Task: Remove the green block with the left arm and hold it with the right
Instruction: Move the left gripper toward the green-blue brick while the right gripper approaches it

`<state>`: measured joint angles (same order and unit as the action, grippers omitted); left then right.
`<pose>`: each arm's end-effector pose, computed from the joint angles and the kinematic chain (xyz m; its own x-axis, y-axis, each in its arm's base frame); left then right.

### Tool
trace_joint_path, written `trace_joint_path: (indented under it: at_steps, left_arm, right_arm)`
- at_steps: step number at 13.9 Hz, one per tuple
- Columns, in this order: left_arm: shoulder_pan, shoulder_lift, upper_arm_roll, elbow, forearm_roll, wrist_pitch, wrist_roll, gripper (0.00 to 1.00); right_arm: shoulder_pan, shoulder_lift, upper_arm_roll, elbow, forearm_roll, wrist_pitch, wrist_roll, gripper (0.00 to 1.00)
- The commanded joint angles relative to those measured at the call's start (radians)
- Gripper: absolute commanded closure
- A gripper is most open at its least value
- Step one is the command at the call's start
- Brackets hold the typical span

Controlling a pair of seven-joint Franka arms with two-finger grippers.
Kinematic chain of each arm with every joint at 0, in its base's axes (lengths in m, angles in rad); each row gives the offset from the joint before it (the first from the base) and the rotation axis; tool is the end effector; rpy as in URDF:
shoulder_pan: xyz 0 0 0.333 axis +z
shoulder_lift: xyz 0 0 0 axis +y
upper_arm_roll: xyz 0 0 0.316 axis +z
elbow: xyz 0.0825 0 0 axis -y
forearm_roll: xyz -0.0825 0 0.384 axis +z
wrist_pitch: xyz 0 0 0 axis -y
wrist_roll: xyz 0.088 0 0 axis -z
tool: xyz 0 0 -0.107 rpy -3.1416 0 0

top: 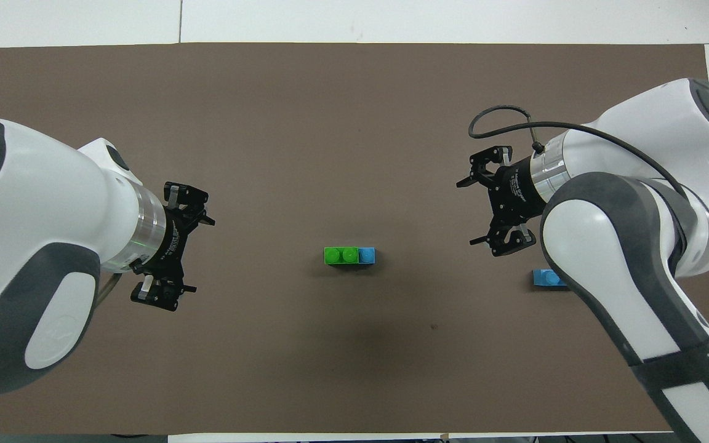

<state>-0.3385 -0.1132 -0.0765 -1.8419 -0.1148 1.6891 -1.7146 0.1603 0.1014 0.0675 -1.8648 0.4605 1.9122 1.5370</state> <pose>0.4729 -0.2223 0.5673 0.2481 0.9638 -0.0976 0.9656 -0.2542 -0.0551 0.5631 0.1620 0.4629 0.0682 -0.9054 -0.4190 -0.9914 -0.1084 0.0728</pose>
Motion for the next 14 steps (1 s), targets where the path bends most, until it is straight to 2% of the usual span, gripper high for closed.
trace_joint_path:
  at_steps: [1,5,7,11,14]
  left_arm:
    - [-0.002,-0.011,0.011,-0.054,-0.028,0.098,-0.095,0.00]
    - [-0.068,0.041,0.008,-0.048,-0.039,0.132,-0.224,0.00]
    - [-0.114,0.104,0.003,-0.021,-0.023,0.172,-0.317,0.00]
    - [-0.143,0.185,0.003,0.000,-0.008,0.247,-0.398,0.00]
    - [-0.169,0.222,0.003,0.004,0.015,0.285,-0.460,0.00]
  right_arm:
    - [0.016,0.003,0.002,-0.033,0.027,0.057,0.064,0.01]
    - [0.089,0.007,0.002,-0.105,0.050,0.143,0.049,0.01]
    - [0.137,0.012,0.002,-0.134,0.053,0.201,0.058,0.01]
    - [0.181,0.027,0.002,-0.155,0.053,0.232,0.058,0.01]
    - [0.217,0.029,0.002,-0.208,0.055,0.317,0.063,0.01]
